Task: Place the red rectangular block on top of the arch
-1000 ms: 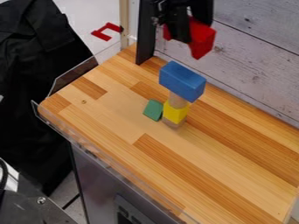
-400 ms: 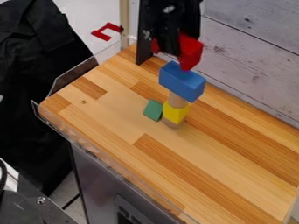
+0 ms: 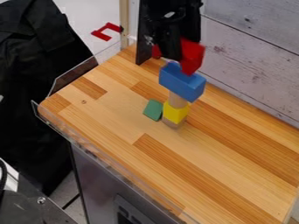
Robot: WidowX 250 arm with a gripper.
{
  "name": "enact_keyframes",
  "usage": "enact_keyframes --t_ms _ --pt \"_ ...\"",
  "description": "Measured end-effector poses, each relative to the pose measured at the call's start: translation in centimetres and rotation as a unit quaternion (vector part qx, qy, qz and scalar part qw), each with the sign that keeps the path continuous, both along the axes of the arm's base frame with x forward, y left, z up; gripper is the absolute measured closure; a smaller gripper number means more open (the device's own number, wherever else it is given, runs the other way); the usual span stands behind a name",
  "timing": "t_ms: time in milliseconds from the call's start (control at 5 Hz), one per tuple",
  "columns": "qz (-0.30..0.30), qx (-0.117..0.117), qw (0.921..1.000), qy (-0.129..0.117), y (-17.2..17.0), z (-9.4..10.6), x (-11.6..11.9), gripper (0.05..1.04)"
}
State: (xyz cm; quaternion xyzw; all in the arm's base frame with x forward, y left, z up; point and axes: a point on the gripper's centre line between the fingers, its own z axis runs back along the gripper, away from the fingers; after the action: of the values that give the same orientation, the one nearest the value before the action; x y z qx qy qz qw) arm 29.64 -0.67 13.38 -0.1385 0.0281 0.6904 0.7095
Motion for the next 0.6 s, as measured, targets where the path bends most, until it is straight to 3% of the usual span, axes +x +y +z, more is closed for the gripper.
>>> enact_keyframes --t_ms 600 --pt "0.009 -0.016 0.9998 0.001 -0.41 -0.38 0.27 0.522"
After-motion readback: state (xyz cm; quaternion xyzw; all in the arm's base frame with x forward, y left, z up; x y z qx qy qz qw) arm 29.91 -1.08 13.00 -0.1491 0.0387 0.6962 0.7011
